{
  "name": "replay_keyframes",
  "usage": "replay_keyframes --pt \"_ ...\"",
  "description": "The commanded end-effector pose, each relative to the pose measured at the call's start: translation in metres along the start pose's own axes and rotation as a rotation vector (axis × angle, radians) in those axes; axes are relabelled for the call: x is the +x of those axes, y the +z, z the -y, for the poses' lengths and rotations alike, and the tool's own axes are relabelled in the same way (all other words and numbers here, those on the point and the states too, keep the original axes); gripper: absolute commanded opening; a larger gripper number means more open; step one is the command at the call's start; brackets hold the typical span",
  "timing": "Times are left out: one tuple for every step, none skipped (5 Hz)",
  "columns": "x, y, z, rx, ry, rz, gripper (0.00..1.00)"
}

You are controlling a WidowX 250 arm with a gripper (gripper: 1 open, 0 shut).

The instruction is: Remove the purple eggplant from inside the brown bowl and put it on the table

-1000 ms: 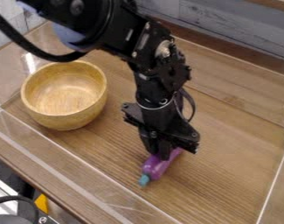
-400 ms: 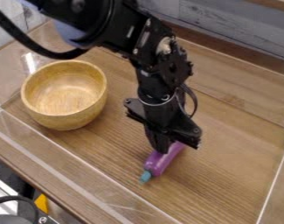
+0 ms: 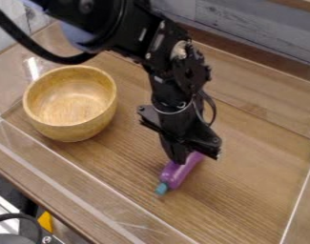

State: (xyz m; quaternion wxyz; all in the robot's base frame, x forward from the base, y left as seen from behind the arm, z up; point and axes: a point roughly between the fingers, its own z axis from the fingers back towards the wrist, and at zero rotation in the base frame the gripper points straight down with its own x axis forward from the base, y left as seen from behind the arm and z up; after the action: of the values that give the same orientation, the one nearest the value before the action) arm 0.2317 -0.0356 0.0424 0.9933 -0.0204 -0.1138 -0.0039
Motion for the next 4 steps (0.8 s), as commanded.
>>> replay_keyframes --pt "-0.0053 -0.008 -0.004 0.007 0.006 -0.028 0.0" --pt "-0.0056 -0.0102 -0.0055 0.007 0.011 -0.027 0.0" --pt "-0.0067 -0.0127 -0.0067 0.006 0.017 -0.026 0.0" --pt "-0.0094 -0.0154 -0.0074 0.007 0.022 -0.028 0.0"
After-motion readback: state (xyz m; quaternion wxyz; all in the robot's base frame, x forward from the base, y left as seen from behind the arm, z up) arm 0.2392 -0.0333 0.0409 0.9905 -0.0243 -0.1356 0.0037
